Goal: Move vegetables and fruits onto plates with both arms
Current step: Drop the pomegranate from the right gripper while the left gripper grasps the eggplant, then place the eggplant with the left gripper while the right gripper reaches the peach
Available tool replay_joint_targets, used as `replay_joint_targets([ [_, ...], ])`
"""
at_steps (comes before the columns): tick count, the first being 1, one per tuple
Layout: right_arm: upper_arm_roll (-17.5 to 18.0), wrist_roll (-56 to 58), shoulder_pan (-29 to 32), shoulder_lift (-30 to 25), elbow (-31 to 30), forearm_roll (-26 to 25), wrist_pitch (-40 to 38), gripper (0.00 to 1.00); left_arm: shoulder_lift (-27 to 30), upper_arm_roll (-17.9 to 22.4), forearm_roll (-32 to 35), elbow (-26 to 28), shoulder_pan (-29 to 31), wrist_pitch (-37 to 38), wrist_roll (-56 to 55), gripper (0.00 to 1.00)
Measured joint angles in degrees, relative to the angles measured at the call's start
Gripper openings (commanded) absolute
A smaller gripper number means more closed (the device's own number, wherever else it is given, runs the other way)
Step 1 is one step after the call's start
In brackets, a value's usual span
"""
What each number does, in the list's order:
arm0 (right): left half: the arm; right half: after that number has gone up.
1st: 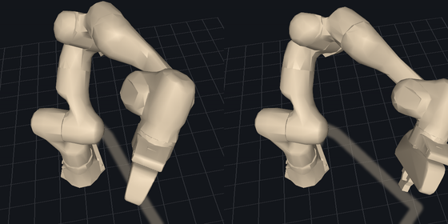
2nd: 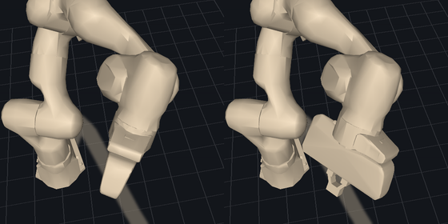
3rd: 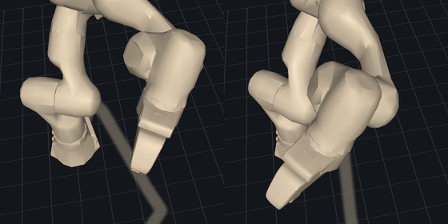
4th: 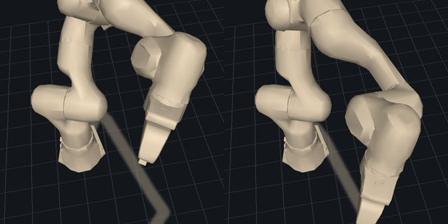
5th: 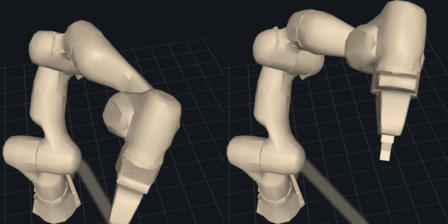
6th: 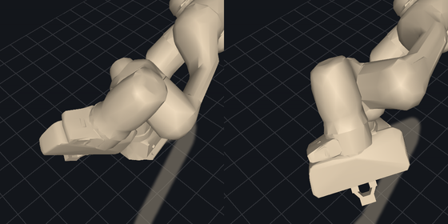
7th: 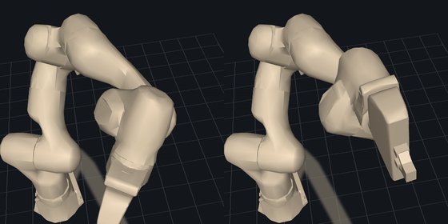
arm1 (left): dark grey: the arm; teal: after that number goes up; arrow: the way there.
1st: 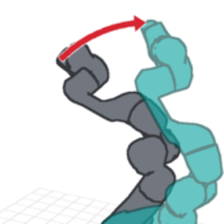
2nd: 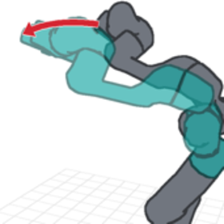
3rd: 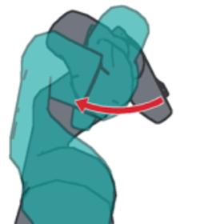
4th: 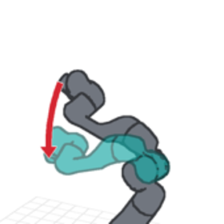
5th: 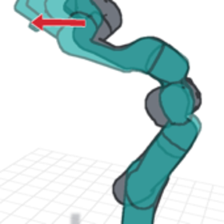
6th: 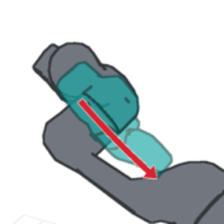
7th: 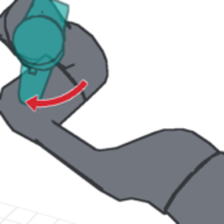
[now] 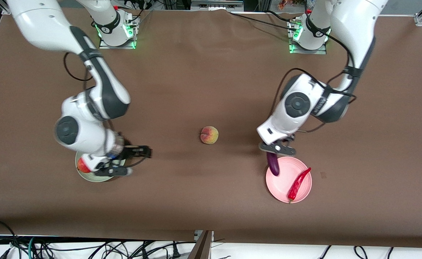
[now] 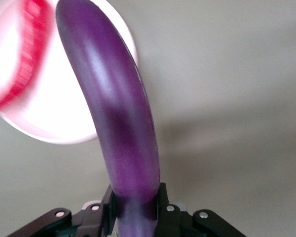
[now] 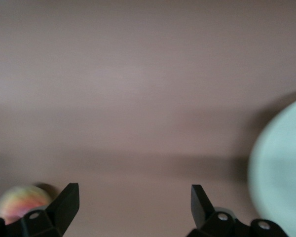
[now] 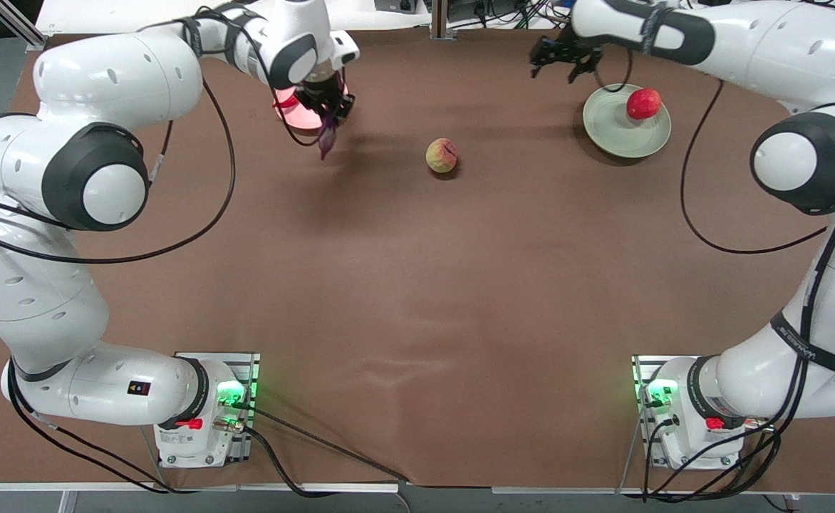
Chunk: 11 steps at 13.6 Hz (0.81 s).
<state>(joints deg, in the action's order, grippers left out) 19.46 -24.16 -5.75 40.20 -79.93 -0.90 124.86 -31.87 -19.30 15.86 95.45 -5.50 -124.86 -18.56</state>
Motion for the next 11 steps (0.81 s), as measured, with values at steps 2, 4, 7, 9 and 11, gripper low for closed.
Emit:
replay_joint_targets([
  [2, -0.02, -10.29, -6.01, 1.93, -0.15, -0.03, 6.88, 1.0, -2.54, 0.21, 0.92, -3.47, 2.25, -0.02, 3.76, 0.1],
  [4, -0.46, -16.86, -11.3, 4.33, -0.25, -0.1, 13.1, 1.0, -5.98, 0.27, 0.94, -6.61, 3.78, -0.08, 8.07, 0.1],
  [7, -3.33, -21.22, -17.07, 6.76, -0.22, -0.1, 17.26, 1.0, -10.47, 0.28, 0.94, -9.44, 4.67, -1.69, 14.35, 0.13],
  [9, -7.46, -23.39, -22.04, 7.55, -0.22, -0.1, 18.65, 1.0, -12.39, 0.28, 0.94, -10.07, 4.89, -2.33, 17.42, 0.26],
  [11, -11.51, -24.61, -26.9, 8.38, -0.21, -0.1, 19.29, 1.0, -13.31, 0.28, 0.94, -10.32, 4.97, -2.57, 18.95, 0.77],
])
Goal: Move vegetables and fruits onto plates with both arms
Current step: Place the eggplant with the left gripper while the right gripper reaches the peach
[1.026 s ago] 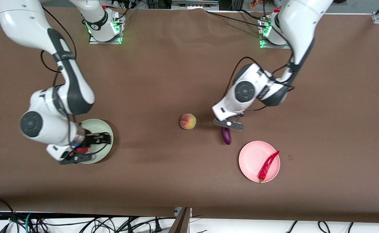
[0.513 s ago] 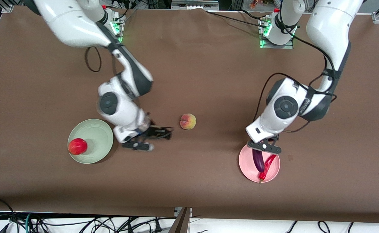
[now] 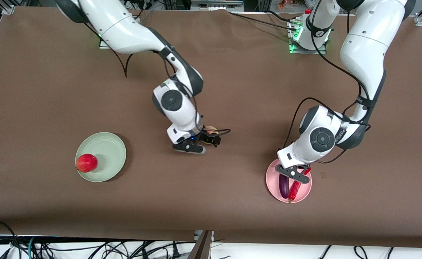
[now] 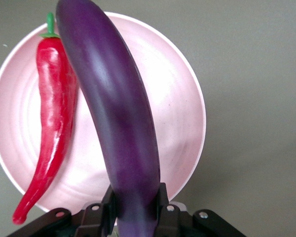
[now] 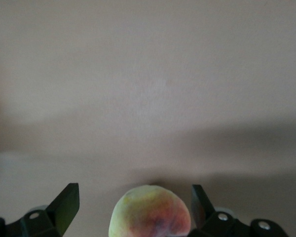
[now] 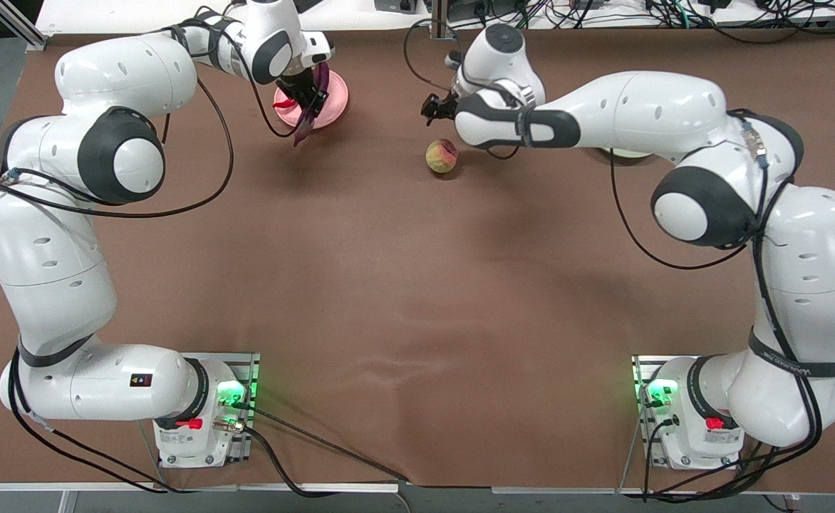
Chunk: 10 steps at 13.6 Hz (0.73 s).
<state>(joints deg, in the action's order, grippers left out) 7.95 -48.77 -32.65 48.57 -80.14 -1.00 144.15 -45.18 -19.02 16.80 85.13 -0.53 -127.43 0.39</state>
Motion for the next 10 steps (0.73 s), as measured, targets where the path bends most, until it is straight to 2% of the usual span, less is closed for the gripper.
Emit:
replay_joint_targets([
  [1, -1.31, -0.26, -1.83, 0.66, 0.0, 0.0, 0.56, 1.0, -0.19, 0.01, 0.0, -0.05, 0.12, -0.71, 0.72, 1.0],
  [2, -1.99, -0.32, -2.87, 1.21, 0.01, -0.03, 1.13, 1.0, -0.26, 0.02, 0.0, -0.09, 0.38, -1.41, 1.29, 1.0],
  [3, -2.62, -0.32, -3.63, 1.71, 0.01, -0.31, 1.53, 0.95, -0.28, 0.04, 0.0, -0.14, 0.76, -2.01, 1.62, 1.0],
  [4, -3.1, -0.32, -4.16, 2.09, 0.01, -0.78, 1.6, 0.69, -0.29, 0.04, 0.0, -0.24, 1.15, -2.21, 1.99, 1.0],
  [5, -3.64, -0.32, -4.6, 2.42, 0.01, -1.66, 1.64, 0.38, -0.28, 0.04, 0.0, -0.41, 1.49, -2.35, 2.2, 1.0],
  [6, -4.09, -0.32, -4.89, 2.7, 0.02, -2.7, 1.75, 0.19, -0.28, 0.01, 0.0, -0.73, 1.76, -2.37, 2.28, 1.0],
  [8, -4.55, -0.26, -5.01, 2.91, 0.02, -3.81, 1.84, 0.16, 0.28, -0.13, 0.0, -1.65, 2.0, -1.53, 2.29, 1.0],
  [10, -5.2, -0.02, -4.87, 2.87, 0.42, -3.91, 1.81, 0.16, 3.03, -0.41, -1.73, -3.11, 2.21, 5.49, 2.2, 1.0],
])
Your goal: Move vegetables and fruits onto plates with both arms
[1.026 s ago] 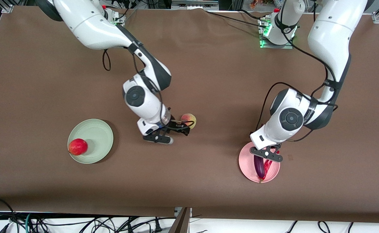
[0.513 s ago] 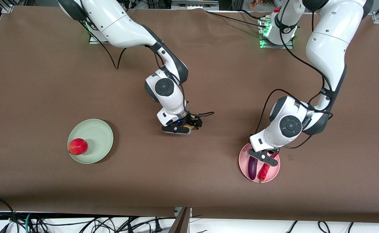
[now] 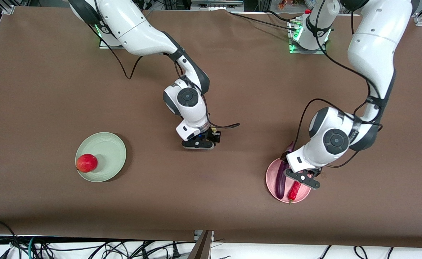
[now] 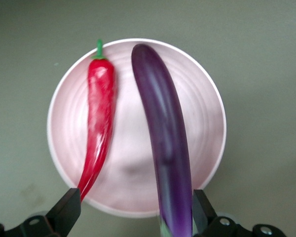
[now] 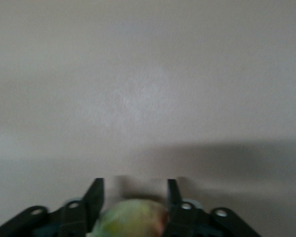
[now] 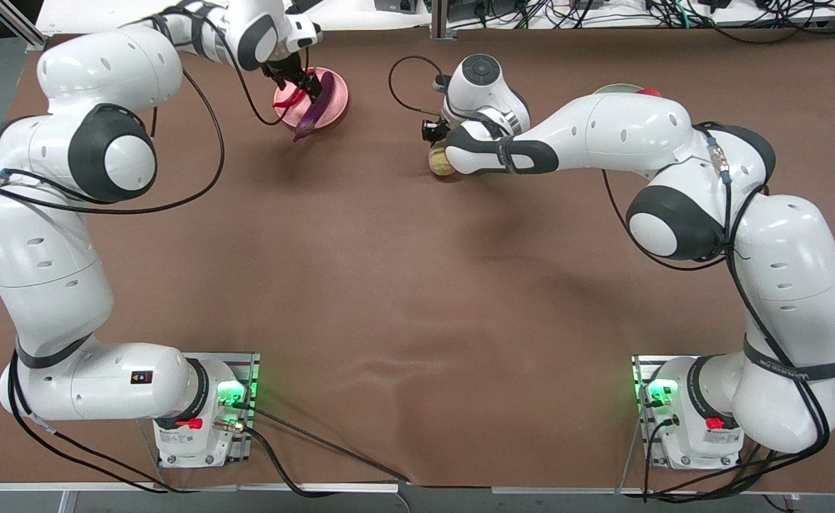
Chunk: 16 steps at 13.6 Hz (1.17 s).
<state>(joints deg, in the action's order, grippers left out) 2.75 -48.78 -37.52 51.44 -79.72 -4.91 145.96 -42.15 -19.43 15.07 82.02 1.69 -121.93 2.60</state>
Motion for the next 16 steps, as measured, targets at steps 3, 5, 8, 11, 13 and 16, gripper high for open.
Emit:
replay_joint_targets([
  [3, -0.64, 2.95, 1.58, -0.4, 1.36, -0.06, -2.33, 0.16, 7.71, -0.06, -3.53, -0.77, 0.89, 13.49, 0.0, 1.0],
  [5, -0.56, 4.39, 2.81, -1.0, 3.23, -0.04, -5.53, 0.34, 12.83, -0.07, -3.94, -0.81, 2.11, 21.04, 0.0, 1.0],
  [8, -0.14, 4.45, 2.88, -1.47, 4.06, 0.31, -6.82, 1.0, 20.1, -0.06, -3.97, -0.86, 4.92, 25.91, 0.05, 1.0],
  [11, 0.33, 4.19, 2.64, -1.45, 4.06, 1.27, -6.98, 1.0, 27.68, -0.22, -4.63, -0.87, 7.27, 34.68, 0.19, 1.0],
  [13, 0.44, 4.12, 2.49, -1.47, 4.09, 2.72, -6.98, 1.0, 31.62, 0.18, -4.94, -0.56, 7.13, 36.55, 0.07, 1.0],
  [16, 0.66, 4.03, 1.45, -1.49, 4.13, 2.98, -8.34, 1.0, 35.2, 10.15, -10.23, 2.33, 1.72, 35.85, 0.15, 1.0],
])
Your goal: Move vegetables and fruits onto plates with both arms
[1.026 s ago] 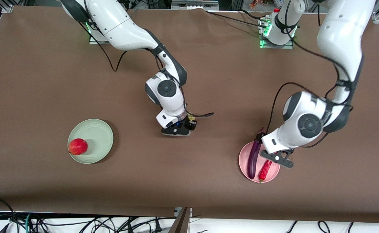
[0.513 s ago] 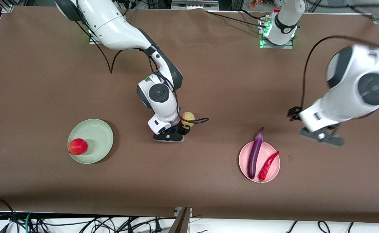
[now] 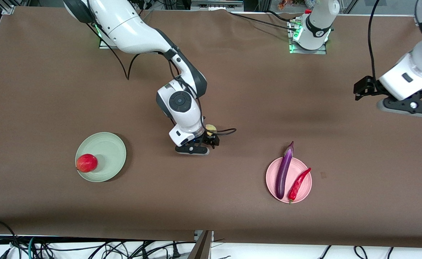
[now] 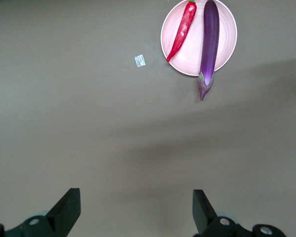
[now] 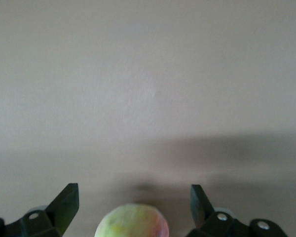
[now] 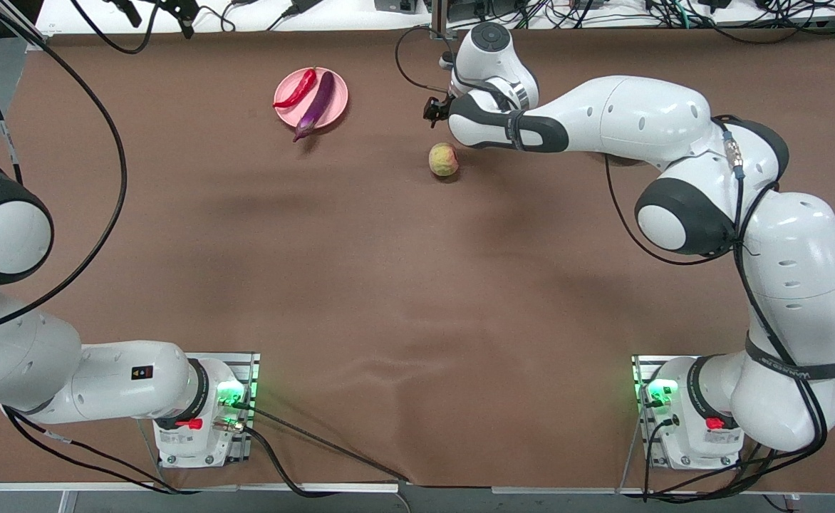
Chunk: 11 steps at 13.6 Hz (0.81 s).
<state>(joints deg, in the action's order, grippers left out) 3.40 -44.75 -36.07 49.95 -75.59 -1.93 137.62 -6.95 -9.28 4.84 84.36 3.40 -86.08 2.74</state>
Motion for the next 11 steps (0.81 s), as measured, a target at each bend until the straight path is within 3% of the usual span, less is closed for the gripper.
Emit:
replay_joint_targets([
  [5, 0.13, -0.25, -2.62, 0.23, -0.31, 0.01, -1.4, 1.0, 9.06, 7.91, -2.7, 12.08, -5.5, -8.26, -0.26, 1.0],
  [8, 0.11, -0.25, -3.05, 1.05, -0.6, 0.0, -1.49, 1.0, 10.71, 9.6, -3.98, 13.53, -6.19, -6.9, -0.26, 1.0],
  [9, 0.09, -0.24, -3.06, 1.4, -0.61, -0.01, -1.49, 0.94, 10.63, 9.72, -4.75, 13.54, -6.2, -6.7, -0.26, 1.0],
  [11, 0.09, -0.16, -3.12, 1.81, -0.64, -0.08, -1.49, 0.43, 10.38, 9.74, -5.12, 13.55, -6.27, -6.47, -0.34, 1.0],
])
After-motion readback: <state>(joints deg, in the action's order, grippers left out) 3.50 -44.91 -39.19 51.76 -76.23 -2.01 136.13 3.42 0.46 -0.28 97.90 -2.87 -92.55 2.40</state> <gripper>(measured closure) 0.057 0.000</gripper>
